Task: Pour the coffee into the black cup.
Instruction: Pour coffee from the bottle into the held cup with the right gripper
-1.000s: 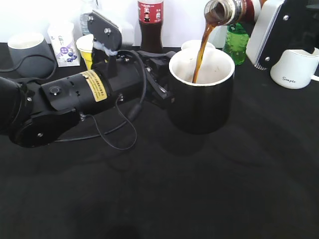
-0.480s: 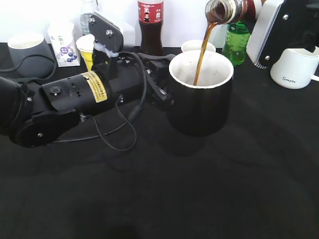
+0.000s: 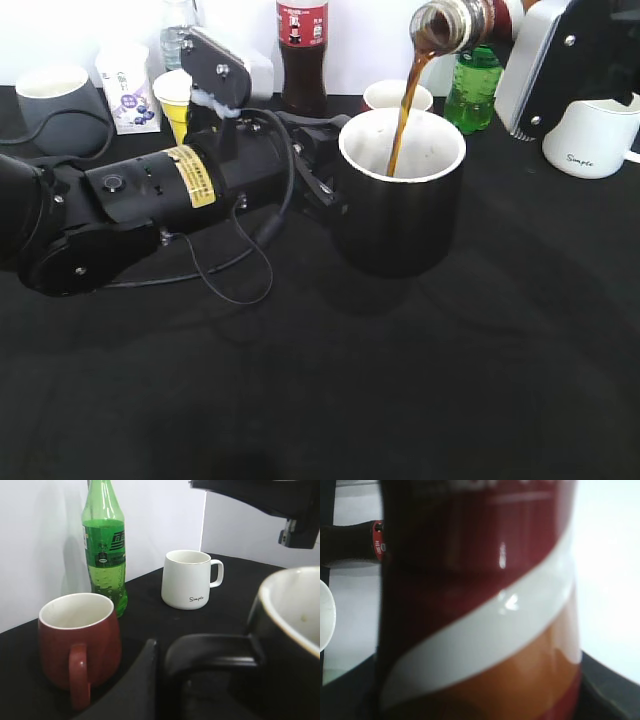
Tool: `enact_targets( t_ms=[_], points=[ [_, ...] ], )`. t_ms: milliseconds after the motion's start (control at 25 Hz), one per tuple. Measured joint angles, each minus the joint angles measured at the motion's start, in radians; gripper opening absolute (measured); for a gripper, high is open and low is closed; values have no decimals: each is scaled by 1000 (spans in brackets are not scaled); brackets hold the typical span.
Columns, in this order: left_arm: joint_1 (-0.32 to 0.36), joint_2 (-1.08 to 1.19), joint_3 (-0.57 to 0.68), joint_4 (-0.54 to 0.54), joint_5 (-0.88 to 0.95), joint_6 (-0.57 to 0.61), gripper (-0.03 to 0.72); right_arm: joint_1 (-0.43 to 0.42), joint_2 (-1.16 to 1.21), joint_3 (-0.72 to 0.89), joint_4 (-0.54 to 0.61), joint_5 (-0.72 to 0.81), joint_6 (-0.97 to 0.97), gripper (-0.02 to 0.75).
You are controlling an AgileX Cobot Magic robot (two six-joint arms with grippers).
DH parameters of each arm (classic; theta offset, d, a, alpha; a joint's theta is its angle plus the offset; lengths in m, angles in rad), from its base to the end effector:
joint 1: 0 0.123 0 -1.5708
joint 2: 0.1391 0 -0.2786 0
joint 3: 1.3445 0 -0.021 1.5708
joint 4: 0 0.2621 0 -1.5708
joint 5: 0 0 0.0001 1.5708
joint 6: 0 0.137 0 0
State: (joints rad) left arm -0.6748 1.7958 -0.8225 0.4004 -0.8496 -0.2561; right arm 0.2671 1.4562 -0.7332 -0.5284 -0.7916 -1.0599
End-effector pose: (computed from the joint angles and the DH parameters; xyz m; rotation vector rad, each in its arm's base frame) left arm 0.2965 -0.2886 0.1833 0.7892 1.5040 -0.7415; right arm 0.3320 0.1418 0.2732 -1.3336 0.7526 -0.6774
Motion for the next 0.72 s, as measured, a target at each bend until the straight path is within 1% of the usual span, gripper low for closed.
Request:
enact_targets(
  t_ms=[600, 720],
  points=[
    [0, 1, 0, 0, 4, 0, 36, 0, 0, 0, 0, 0, -48, 529],
    [0, 1, 0, 0, 5, 0, 36, 0, 0, 0, 22, 0, -50, 529]
  ],
)
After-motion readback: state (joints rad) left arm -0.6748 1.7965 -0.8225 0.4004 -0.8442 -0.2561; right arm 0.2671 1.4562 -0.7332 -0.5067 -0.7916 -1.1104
